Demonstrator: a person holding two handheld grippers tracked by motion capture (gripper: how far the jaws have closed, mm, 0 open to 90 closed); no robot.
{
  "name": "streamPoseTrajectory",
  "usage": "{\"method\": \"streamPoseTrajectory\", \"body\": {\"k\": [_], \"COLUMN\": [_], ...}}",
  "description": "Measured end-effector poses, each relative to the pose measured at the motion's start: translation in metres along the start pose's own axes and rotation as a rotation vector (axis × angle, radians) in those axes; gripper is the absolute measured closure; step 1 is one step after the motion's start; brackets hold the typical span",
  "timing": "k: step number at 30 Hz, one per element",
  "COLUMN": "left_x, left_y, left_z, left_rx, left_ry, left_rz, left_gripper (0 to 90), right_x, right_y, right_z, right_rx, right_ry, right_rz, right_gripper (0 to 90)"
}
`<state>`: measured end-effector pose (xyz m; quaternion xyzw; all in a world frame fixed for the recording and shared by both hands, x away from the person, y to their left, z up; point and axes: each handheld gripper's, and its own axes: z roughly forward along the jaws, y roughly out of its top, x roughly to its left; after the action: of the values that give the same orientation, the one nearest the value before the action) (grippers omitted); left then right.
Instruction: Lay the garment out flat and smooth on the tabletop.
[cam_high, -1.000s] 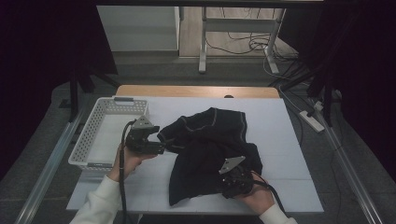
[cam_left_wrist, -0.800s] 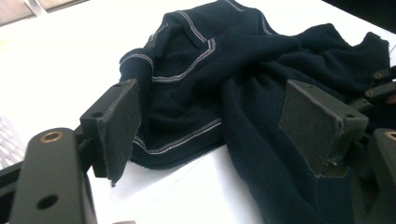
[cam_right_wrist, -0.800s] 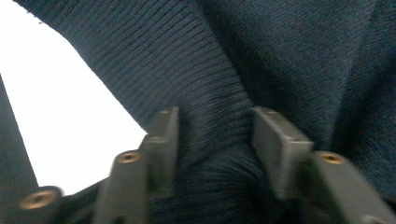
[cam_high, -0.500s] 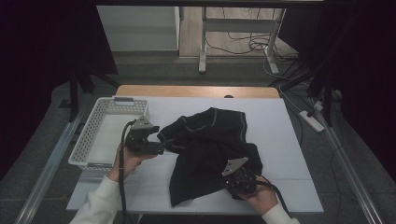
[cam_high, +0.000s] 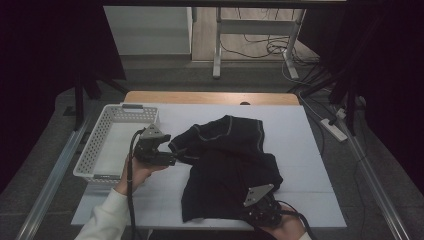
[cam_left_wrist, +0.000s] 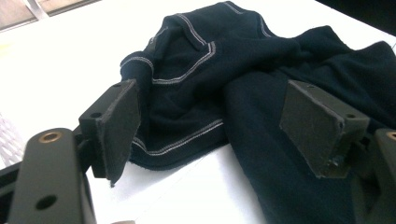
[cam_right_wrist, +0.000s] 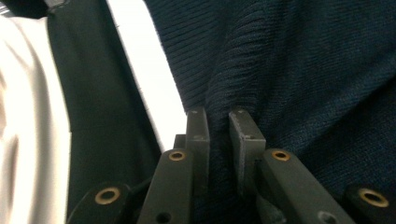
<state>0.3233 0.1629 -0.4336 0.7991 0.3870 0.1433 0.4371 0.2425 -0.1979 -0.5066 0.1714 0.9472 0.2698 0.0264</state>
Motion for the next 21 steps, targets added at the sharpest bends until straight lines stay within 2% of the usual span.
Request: {"method": "streamPoseTrajectory", "body": {"k": [3, 5, 10, 12, 17, 19, 21], "left_x": [0.001, 0.001, 0.0, 0.001, 0.001, 0.001, 0.001], "left_y": [0.0, -0.001, 0.0, -0.001, -0.001, -0.001, -0.001], "left_z": [0.001, 0.001, 0.001, 0.002, 0.002, 0.002, 0.003], "left_rx": [0.003, 0.005, 0.005, 0.006, 0.007, 0.008, 0.008], "left_ry": [0.001, 0.001, 0.001, 0.002, 0.003, 0.002, 0.0], "left_rz": [-0.001, 0.0, 0.0, -0.002, -0.002, -0.001, -0.002], "left_gripper": [21.1, 21.1, 21.1, 21.1, 21.1, 21.1, 21.1], "right_x": [0.004, 0.005, 0.003, -0.001, -0.013, -0.017, -0.022], "right_y": [-0.004, -0.005, -0.004, -0.005, -0.016, -0.02, -0.025], "right_z": [-0.002, -0.002, -0.011, -0.019, -0.036, -0.041, -0.042], "right_rx": [-0.011, -0.031, -0.102, -0.146, -0.188, -0.183, -0.156], "right_ry": [-0.002, -0.016, -0.056, -0.066, -0.141, -0.182, -0.212], "right_rz": [0.001, 0.0, 0.024, 0.039, 0.094, 0.108, 0.122], "right_gripper": [78.2, 74.8, 46.4, 39.9, 35.7, 35.7, 35.7]}}
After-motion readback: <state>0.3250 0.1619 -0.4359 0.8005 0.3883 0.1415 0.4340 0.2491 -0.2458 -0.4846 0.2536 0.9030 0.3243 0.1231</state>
